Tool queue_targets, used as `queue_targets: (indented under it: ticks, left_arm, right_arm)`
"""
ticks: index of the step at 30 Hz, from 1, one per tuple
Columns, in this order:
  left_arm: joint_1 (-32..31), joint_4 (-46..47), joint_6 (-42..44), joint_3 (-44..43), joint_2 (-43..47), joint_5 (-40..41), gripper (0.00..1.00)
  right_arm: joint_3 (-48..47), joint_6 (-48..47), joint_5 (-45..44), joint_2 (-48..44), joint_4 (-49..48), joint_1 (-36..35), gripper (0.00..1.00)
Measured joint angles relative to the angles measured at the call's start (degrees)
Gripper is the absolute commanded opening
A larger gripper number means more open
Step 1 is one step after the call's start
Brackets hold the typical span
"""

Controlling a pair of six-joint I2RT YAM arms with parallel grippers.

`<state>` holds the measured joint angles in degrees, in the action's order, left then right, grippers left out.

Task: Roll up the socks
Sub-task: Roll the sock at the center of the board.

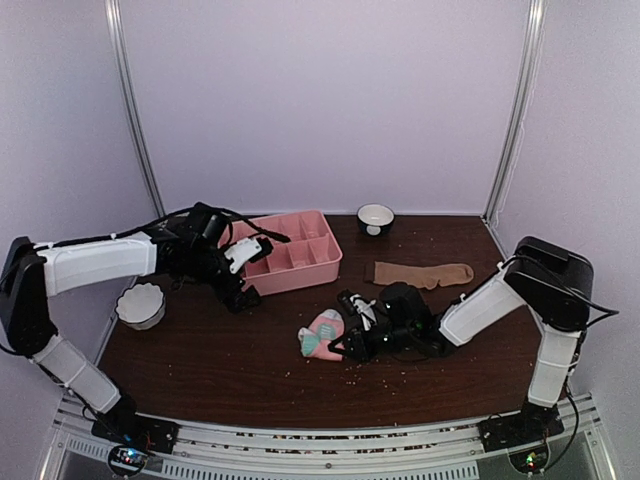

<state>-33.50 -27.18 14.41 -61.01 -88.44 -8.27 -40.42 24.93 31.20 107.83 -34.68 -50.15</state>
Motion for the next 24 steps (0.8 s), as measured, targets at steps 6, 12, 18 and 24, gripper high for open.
queue_targets:
  ticks: [6,12,18,24]
  left_arm:
    - [1.31,6.84,0.09,3.08,5.22,-1.29,0.72]
    - [-4.07,9.07,9.46,8.15,3.54,-11.15,0.77]
    - [-12.24,3.93,16.74,0.15,-8.00,-19.17,0.60]
    - [-12.90,2.99,17.25,-6.29,-17.00,-21.11,0.41]
  right_arm:
    - [-2.54,0.76,2.40,1.27,2.99,0.63,0.00]
    - [-6.84,3.65,5.53,4.07,6.16,1.68,0.00]
    - [-10.05,6.34,9.35,6.69,7.54,2.64,0.00]
    - [-10.23,7.91,10.03,6.80,7.96,2.86,0.00]
